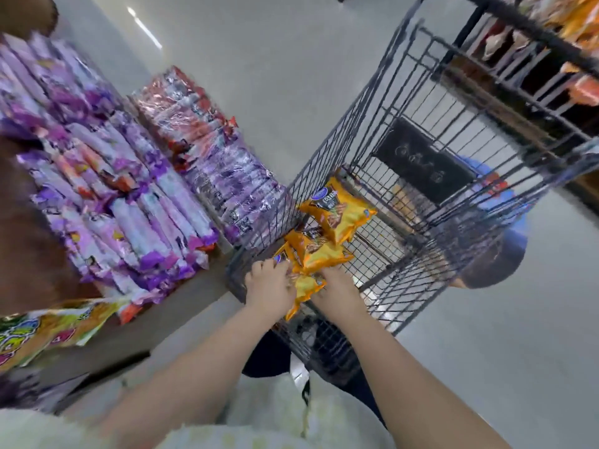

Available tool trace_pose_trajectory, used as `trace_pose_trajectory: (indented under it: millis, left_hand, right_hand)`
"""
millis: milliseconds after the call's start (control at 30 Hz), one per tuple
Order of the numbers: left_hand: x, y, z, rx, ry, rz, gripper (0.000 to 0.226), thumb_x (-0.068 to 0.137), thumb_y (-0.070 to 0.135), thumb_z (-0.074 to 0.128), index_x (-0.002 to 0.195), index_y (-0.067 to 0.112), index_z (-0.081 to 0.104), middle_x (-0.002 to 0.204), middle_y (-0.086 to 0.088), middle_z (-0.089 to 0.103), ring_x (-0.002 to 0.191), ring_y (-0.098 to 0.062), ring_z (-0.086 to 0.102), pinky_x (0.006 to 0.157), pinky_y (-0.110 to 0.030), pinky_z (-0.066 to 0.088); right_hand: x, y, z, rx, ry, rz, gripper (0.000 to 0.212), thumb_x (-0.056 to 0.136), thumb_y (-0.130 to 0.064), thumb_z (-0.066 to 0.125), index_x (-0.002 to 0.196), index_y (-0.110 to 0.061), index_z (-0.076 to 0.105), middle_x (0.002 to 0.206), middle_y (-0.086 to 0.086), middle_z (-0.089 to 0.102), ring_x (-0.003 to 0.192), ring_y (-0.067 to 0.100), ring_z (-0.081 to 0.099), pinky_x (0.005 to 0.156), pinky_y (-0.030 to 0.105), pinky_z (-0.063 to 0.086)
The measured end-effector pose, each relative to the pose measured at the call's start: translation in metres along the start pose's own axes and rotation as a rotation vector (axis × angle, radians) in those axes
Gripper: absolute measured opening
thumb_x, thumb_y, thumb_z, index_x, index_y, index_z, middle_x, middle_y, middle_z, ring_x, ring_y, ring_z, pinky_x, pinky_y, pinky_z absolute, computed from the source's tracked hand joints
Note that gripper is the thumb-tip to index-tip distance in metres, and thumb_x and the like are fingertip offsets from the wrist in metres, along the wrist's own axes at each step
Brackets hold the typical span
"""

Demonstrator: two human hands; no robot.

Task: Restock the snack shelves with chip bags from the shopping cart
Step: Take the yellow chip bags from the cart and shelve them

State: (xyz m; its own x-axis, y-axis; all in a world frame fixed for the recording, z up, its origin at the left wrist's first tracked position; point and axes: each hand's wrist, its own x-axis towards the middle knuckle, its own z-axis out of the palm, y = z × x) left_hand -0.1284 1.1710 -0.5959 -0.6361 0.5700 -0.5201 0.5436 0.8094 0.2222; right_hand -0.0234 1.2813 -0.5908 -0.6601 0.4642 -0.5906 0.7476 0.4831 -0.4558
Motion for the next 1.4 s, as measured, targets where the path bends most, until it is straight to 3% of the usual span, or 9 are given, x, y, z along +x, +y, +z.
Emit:
trace_pose_trajectory:
  millis: [133,300,400,533,733,900,1067,1167,1400]
  left_hand:
    - [0.019,0.004,0.037,-0.213,-0.057,-0.266,0.048,0.088,0.033,0.059,0.135,0.026,0.050,0.133,-0.007,0.050,0.126,-0.032,0.040,0.103,-0.042,0.038]
    - [0.037,0.020,0.077,-0.699,-0.085,-0.572,0.055,0.086,0.022,0.064,0.139,0.013,0.049,0.129,-0.013,0.058,0.113,-0.033,0.057,0.089,-0.034,0.047]
    - [0.044,0.027,0.095,-0.932,-0.054,-0.756,0.057,0.092,0.018,0.061,0.145,0.016,0.041,0.131,-0.006,0.057,0.101,-0.022,0.057,0.072,-0.024,0.042]
    - [0.056,0.034,0.113,-1.101,-0.028,-0.939,0.047,0.094,0.029,0.061,0.139,0.024,0.047,0.125,0.001,0.056,0.107,-0.024,0.056,0.090,-0.028,0.043]
    - [0.069,0.031,0.127,-1.081,-0.137,-1.114,0.067,0.095,0.042,0.055,0.151,0.017,0.028,0.140,-0.013,0.051,0.121,-0.034,0.054,0.101,-0.036,0.043]
    - [0.066,0.029,0.143,-1.164,-0.269,-1.149,0.085,0.089,0.074,0.036,0.147,0.013,0.041,0.145,-0.014,0.047,0.128,-0.035,0.049,0.105,-0.042,0.041]
    - [0.045,0.043,0.142,-1.249,-0.489,-1.147,0.082,0.081,0.078,0.049,0.132,0.014,0.055,0.126,-0.006,0.057,0.107,-0.023,0.059,0.075,-0.032,0.060]
    - [0.027,0.045,0.138,-1.369,-0.535,-1.147,0.078,0.074,0.071,0.066,0.126,0.014,0.054,0.112,-0.007,0.066,0.095,-0.022,0.066,0.063,-0.035,0.061]
    - [-0.014,0.046,0.098,-1.593,-0.525,-1.034,0.066,0.073,0.051,0.080,0.119,0.010,0.057,0.108,-0.012,0.072,0.097,-0.029,0.069,0.074,-0.046,0.061]
  right_hand:
    - [0.041,0.026,0.000,0.001,-0.199,-0.036,0.051,0.081,-0.024,0.066,0.130,-0.014,0.054,0.127,0.009,0.057,0.116,0.028,0.053,0.094,0.040,0.047]
    - [0.084,0.062,0.000,-0.055,-0.426,0.002,0.061,0.087,-0.019,0.064,0.143,-0.022,0.041,0.117,0.007,0.061,0.091,0.023,0.059,0.081,0.038,0.053]
    - [0.110,0.075,0.003,-0.064,-0.548,0.049,0.067,0.092,-0.019,0.060,0.151,-0.016,0.028,0.140,0.008,0.051,0.114,0.026,0.056,0.087,0.029,0.046]
    - [0.133,0.081,0.010,0.079,-0.675,0.123,0.061,0.095,-0.016,0.058,0.148,-0.012,0.029,0.127,0.003,0.048,0.095,0.016,0.051,0.069,0.018,0.045]
    - [0.156,0.087,0.033,0.309,-0.651,0.328,0.037,0.101,-0.023,0.047,0.137,-0.014,0.048,0.124,0.001,0.057,0.105,0.026,0.059,0.091,0.040,0.045]
    - [0.163,0.104,0.034,0.319,-0.544,0.383,0.035,0.096,-0.036,0.055,0.118,-0.008,0.059,0.114,0.009,0.062,0.101,0.026,0.057,0.085,0.034,0.044]
    - [0.158,0.121,0.018,0.360,-0.744,0.573,0.049,0.087,-0.039,0.069,0.123,-0.007,0.058,0.113,0.006,0.068,0.100,0.025,0.066,0.081,0.038,0.057]
    - [0.142,0.123,0.002,0.353,-0.870,0.645,0.046,0.084,-0.037,0.073,0.120,-0.013,0.058,0.105,0.006,0.072,0.092,0.021,0.070,0.070,0.034,0.059]
    - [0.106,0.102,-0.043,0.512,-0.870,0.541,0.042,0.081,-0.015,0.077,0.119,-0.010,0.058,0.101,0.011,0.071,0.079,0.023,0.072,0.063,0.035,0.057]
